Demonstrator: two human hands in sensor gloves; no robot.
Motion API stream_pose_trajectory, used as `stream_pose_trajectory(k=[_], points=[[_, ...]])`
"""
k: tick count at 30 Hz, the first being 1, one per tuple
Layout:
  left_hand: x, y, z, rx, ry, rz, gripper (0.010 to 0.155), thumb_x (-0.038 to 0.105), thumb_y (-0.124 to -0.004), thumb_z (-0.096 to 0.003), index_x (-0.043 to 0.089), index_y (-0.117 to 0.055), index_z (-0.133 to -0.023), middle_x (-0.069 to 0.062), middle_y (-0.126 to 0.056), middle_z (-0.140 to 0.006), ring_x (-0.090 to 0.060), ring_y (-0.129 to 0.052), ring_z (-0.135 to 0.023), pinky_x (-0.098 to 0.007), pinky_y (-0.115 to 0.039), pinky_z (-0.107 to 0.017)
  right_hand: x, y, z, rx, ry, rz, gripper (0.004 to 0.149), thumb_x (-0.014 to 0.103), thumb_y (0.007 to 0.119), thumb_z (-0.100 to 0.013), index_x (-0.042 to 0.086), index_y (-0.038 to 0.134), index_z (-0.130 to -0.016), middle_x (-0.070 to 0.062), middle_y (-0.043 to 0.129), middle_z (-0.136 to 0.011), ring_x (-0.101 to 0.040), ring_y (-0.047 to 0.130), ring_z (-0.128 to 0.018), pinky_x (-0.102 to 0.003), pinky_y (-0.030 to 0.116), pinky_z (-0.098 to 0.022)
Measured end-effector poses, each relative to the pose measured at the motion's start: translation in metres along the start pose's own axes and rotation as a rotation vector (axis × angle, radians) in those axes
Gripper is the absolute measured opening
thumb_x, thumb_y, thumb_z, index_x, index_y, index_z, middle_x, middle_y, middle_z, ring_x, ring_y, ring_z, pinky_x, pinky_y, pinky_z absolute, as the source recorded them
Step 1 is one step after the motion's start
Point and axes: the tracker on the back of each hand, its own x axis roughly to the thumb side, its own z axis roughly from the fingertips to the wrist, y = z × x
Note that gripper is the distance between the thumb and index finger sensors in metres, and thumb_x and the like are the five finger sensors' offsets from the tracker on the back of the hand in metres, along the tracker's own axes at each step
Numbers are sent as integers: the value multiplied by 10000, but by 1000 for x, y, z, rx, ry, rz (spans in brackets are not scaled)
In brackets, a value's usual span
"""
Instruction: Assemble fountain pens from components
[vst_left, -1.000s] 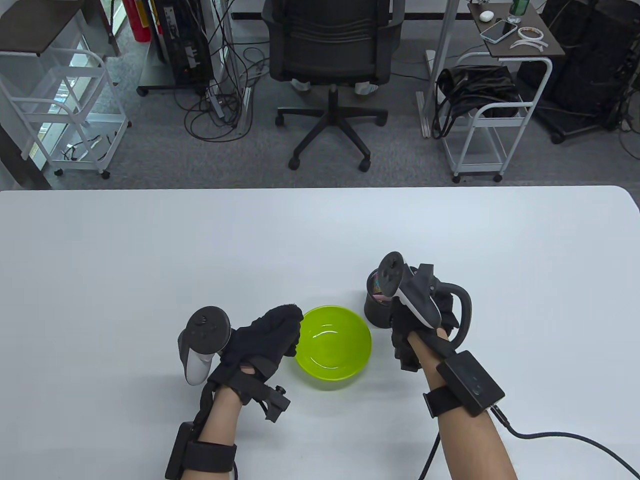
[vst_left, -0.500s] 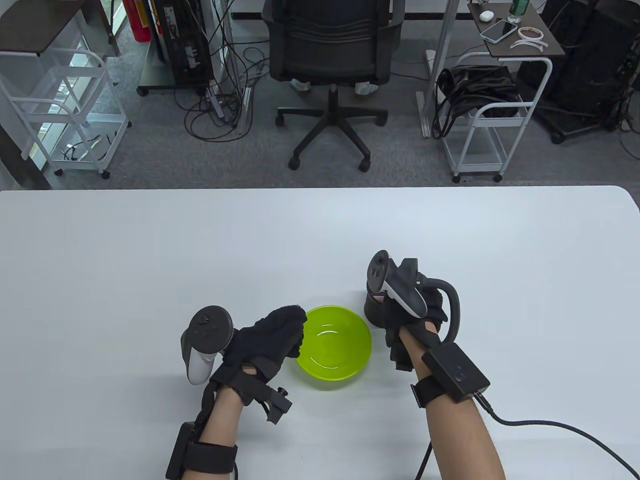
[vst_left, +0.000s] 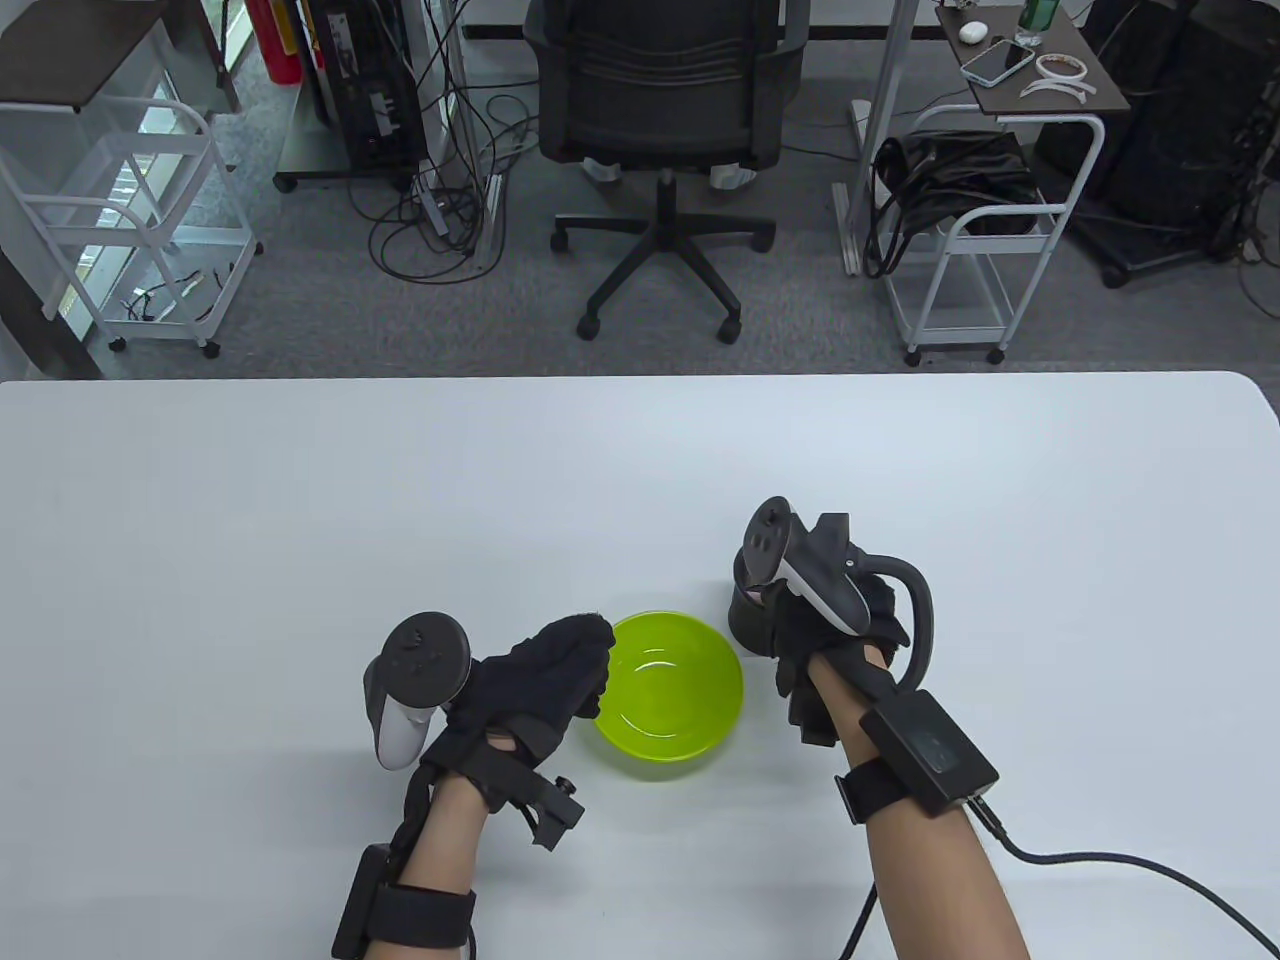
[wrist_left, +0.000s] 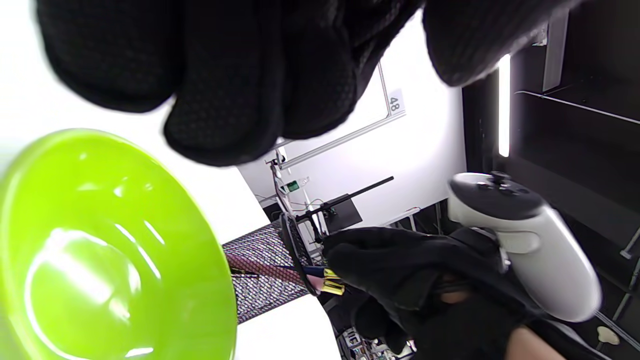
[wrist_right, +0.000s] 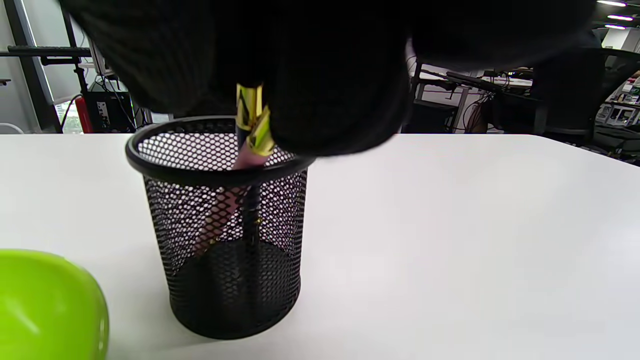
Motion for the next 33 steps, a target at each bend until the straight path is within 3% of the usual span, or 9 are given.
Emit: stream_pose_trajectory(k=[6,10,13,14,17,19,21,25,33], points=[[3,10,6,128,39,-74,609,501,-693,-542,81,-683,-982,-123,-880,-762,-308,-947,-562,-572,-759,-470,-11,-23,23,-110,-57,-90,610,489,818,-423,274,721,-985,-61,787,-977,-191,997,-303,-385,863,-182],[6,15,9,198,62,-190,626,509,-701,-538,79,-667,-992,-136,-856,-790,-326,-925,-596,-585,-738,-488,-10,-27,49,-232,-156,-163,646,503,817,-422,251,692,-1004,-88,744,-999,-233,991,-446,-370,855,-177],[9,13,10,207,69,-301,648,521,-706,-535,89,-638,-1013,-156,-798,-854,-357,-873,-676,-606,-692,-534,0,-14,71,-317,-244,-167,690,527,816,-415,247,655,-1025,-91,692,-1031,-266,938,-604,-370,847,-206],[9,12,10,202,68,-328,653,523,-707,-535,91,-630,-1018,-164,-775,-876,-367,-852,-703,-612,-675,-548,4,-8,77,-318,-267,-177,702,531,817,-414,248,642,-1032,-89,671,-1044,-283,907,-664,-392,845,-248],[10,7,8,176,62,-403,673,531,-712,-530,121,-588,-1049,-201,-614,-1000,-426,-692,-864,-636,-565,-629,17,13,90,-301,-322,-174,792,565,813,-407,261,530,-1081,-67,512,-1124,-340,642,-956,-573,692,-571],[8,1,6,119,51,-427,699,530,-706,-534,140,-515,-1083,-195,-408,-1099,-466,-412,-990,-640,-388,-690,24,26,93,-292,-356,-138,848,597,801,-401,277,453,-1106,-44,402,-1162,-340,497,-1047,-641,562,-665],[5,-4,4,77,51,-461,734,541,-698,-537,178,-428,-1115,-178,-261,-1143,-453,-238,-1040,-638,-311,-704,27,38,91,-259,-370,-134,884,618,788,-396,291,394,-1116,-25,313,-1176,-321,372,-1094,-679,457,-708],[-1,-12,0,1,67,-571,793,569,-676,-538,247,-260,-1131,-121,-109,-1170,-406,-66,-1068,-634,-215,-723,26,54,86,-139,-404,-159,900,634,746,-408,299,299,-1114,-3,178,-1170,-287,227,-1105,-687,327,-736],[-19,-30,-8,-133,149,-659,827,587,-647,-539,264,-135,-1103,-82,20,-1139,-344,79,-1036,-615,-95,-704,19,62,85,-64,-414,-223,891,635,725,-421,293,274,-1110,-14,168,-1163,-291,225,-1096,-671,326,-735]])
